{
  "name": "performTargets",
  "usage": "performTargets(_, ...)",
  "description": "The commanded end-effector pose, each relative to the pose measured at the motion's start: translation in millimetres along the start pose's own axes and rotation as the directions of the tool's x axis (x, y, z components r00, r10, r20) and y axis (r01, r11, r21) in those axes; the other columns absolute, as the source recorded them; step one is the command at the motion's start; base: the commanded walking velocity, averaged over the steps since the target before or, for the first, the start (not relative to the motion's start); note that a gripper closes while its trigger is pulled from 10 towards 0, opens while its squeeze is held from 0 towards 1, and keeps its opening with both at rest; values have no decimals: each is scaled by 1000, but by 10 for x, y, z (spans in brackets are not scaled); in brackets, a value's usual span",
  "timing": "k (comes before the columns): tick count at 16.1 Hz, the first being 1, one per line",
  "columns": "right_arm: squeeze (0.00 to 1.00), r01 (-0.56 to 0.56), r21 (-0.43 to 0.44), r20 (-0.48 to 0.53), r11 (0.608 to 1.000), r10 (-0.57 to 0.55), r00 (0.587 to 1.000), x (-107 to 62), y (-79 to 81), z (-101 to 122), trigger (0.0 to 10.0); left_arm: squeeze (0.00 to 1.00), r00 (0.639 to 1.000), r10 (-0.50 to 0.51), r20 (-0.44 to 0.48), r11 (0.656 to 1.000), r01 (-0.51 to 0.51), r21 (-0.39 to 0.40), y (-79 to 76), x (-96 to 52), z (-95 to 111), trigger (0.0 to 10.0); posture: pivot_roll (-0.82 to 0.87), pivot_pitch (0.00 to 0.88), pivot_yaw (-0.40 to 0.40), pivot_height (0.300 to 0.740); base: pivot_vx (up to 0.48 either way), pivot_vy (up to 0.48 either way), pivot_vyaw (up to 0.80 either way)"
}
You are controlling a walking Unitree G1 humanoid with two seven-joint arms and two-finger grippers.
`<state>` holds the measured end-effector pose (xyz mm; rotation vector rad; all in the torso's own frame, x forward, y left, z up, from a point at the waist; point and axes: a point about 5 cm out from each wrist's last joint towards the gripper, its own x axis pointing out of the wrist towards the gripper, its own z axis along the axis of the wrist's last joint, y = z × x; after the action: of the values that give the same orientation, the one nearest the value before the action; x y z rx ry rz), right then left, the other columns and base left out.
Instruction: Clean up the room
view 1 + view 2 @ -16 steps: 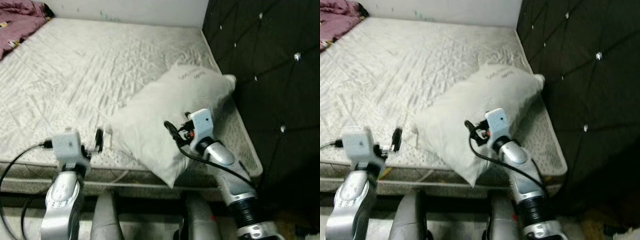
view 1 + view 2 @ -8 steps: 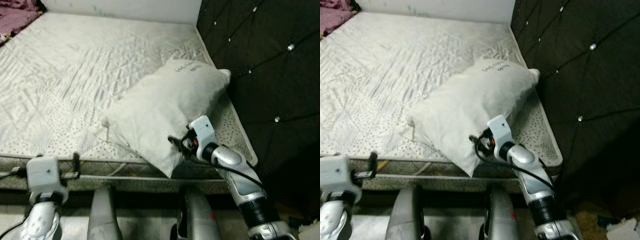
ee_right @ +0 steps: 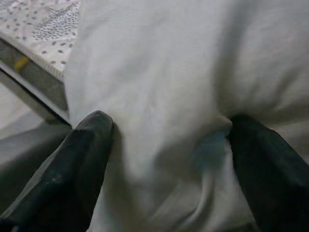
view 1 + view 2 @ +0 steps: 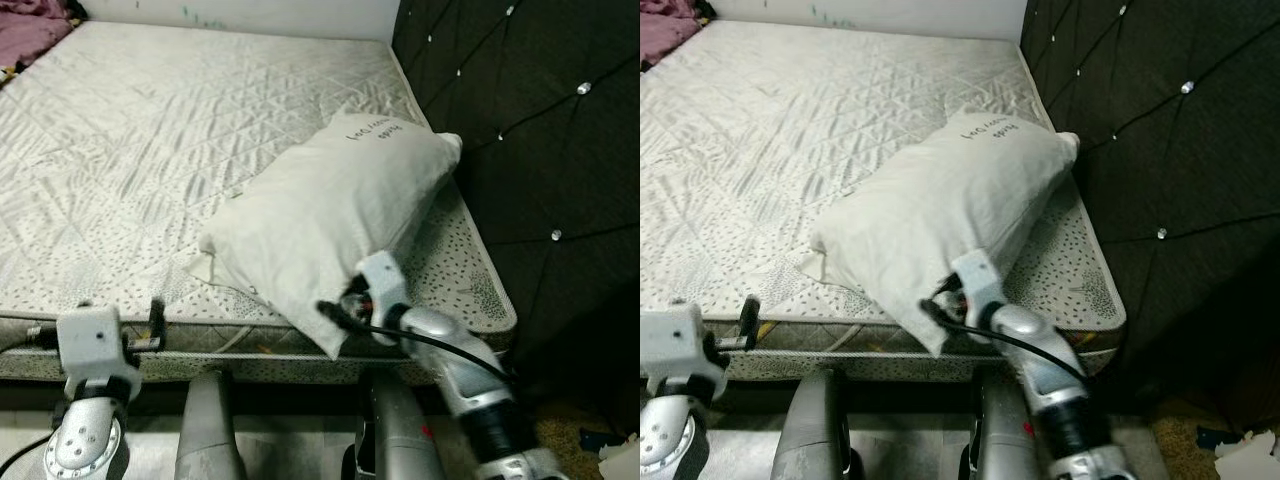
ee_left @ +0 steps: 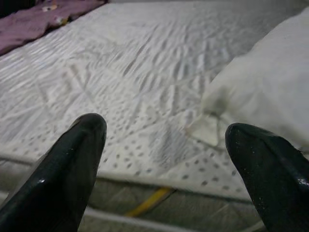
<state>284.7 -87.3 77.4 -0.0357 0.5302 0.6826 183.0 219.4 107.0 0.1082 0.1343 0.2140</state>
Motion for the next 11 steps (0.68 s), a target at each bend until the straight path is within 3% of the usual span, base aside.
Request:
performTargets(1,0,-9,51,-10,999,10,1000,34,23,50,10000,0,1000,1,-14,1000,-1,0,38,-19,-2,10000,77,25,-42,562,0,0,0)
performTargets(5,0,44,114,38,992,-49,998,193,94,199,10000,0,1000,1,-31,1000,-1,-14,29,-25,-24,10000,91,19,-46,562,0,0,0)
performTargets(11,0,175,141,21,974,-180,984,306,35,205,10000,0,999,-18,-42,1000,17,-26,-6,-19,-24,10000,98,17,-47,542,0,0,0)
